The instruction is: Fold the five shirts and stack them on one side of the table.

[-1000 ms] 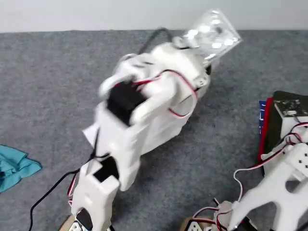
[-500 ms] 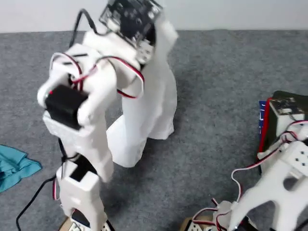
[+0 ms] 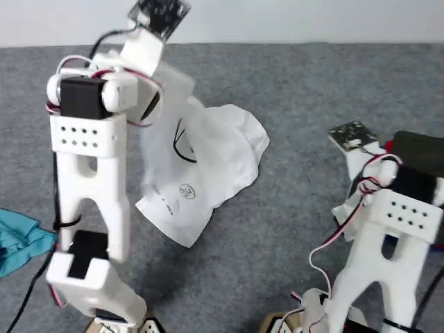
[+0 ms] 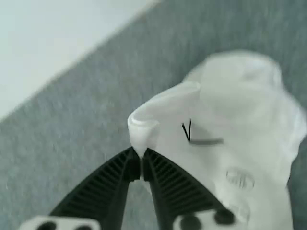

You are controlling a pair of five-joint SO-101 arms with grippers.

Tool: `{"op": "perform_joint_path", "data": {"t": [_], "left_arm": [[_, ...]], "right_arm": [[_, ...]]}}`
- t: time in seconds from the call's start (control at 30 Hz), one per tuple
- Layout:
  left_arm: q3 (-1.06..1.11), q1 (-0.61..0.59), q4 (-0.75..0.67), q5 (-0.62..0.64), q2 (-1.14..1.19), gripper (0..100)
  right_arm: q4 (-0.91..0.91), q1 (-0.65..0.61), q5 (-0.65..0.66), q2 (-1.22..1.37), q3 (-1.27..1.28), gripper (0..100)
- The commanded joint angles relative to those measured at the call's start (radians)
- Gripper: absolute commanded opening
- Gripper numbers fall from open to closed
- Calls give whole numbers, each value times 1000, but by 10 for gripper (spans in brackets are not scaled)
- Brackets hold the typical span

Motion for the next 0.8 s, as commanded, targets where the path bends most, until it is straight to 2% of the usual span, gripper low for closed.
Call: {"op": "perform_joint_path", "data": {"t": [0.0, 0.17, 0.33, 0.5, 0.7, 0.77], "left_arm": [[228, -92, 14, -74, -100, 13], [450, -245, -28, -123, -120, 13], [570, -354, -130, -123, -114, 13], [657, -362, -184, -121, -114, 13], [727, -367, -238, -118, -117, 13], [731, -367, -235, -118, -120, 13]], "right_arm": [[-45, -24, -12, -22, -12, 15], [-93, -96, -14, -21, -11, 18], [-150, -274, -100, -8, -9, 19], [-189, -435, -175, 125, -15, 25], [-231, -559, -247, 320, -137, 177], [-245, -593, -273, 390, -207, 188]]}}
